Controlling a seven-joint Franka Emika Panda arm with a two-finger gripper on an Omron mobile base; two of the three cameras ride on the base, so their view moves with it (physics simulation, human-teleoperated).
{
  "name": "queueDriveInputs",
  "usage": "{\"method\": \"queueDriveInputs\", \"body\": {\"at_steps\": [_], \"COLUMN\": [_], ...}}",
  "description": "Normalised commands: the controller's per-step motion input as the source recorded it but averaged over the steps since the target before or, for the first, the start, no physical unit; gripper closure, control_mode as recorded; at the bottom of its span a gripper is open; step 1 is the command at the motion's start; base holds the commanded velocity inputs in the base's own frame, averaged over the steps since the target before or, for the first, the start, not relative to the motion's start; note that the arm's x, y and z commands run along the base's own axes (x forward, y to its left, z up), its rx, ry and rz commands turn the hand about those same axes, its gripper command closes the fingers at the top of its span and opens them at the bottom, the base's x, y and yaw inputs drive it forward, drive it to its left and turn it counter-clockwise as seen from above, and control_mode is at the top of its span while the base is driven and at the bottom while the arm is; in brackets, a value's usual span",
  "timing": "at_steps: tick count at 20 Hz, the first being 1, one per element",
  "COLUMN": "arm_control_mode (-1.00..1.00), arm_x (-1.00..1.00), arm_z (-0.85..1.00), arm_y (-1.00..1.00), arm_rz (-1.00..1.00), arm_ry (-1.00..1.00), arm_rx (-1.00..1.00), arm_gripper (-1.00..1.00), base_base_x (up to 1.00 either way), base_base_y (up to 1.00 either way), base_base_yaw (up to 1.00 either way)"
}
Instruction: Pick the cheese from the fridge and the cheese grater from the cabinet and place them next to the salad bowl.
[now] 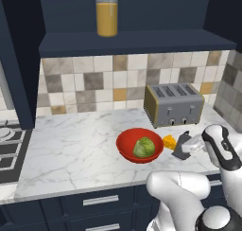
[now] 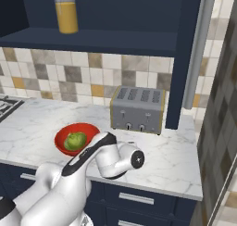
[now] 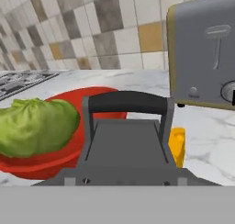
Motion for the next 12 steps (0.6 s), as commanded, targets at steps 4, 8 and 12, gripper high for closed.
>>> {"method": "queueDriveInputs", "body": {"at_steps": [4, 8, 12], "arm_control_mode": [-1.0, -1.0, -1.0], "arm_x": [0.22, 0.24, 0.24], "arm_z": [-0.26, -0.24, -0.17], "arm_y": [0.04, 0.0, 0.01], "arm_rz": [0.09, 0.08, 0.06], "arm_ry": [-0.04, -0.01, 0.0], "arm_rx": [0.0, 0.0, 0.0], "arm_gripper": [1.0, 1.0, 1.0], "base_base_x": [0.0, 0.0, 0.0], "base_base_y": [0.0, 0.0, 0.0], "base_base_yaw": [0.0, 0.0, 0.0]}}
